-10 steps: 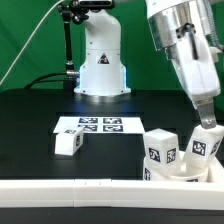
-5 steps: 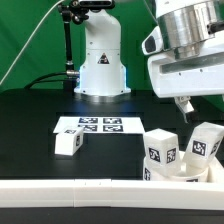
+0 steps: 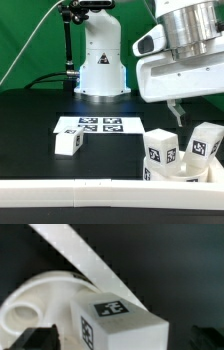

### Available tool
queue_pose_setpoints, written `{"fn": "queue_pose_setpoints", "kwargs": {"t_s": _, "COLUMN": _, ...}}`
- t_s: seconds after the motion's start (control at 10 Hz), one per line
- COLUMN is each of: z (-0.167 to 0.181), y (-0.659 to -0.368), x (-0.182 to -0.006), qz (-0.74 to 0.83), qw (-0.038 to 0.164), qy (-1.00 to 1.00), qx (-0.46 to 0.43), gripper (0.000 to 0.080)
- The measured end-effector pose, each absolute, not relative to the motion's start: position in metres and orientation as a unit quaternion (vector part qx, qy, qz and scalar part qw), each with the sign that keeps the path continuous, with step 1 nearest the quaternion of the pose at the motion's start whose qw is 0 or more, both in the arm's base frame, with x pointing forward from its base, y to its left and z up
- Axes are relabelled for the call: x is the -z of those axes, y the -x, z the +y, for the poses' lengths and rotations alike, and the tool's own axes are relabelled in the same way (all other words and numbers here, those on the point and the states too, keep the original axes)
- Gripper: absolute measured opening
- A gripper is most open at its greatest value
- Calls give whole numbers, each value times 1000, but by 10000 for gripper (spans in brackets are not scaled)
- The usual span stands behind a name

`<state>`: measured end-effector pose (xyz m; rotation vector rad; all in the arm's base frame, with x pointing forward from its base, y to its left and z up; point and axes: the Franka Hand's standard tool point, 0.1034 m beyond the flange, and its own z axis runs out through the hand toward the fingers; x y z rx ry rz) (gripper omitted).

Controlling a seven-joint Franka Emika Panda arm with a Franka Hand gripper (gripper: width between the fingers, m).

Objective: Assemble stool

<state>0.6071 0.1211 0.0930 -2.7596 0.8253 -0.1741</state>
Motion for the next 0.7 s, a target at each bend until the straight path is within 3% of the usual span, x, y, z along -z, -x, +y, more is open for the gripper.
{"fn": "queue_pose_setpoints", "kwargs": {"t_s": 0.3, "z": 124, "y": -613, "x": -92, "qz": 96, "qw": 98, "qy": 988, "qx": 64, "gripper": 649}}
{"fn": "queue_pose_setpoints", "kwargs": {"t_s": 0.7, "z": 123, "y": -616, "x": -93, "qz": -23, "qw": 81, "qy": 993, "qx": 77, "gripper": 649}}
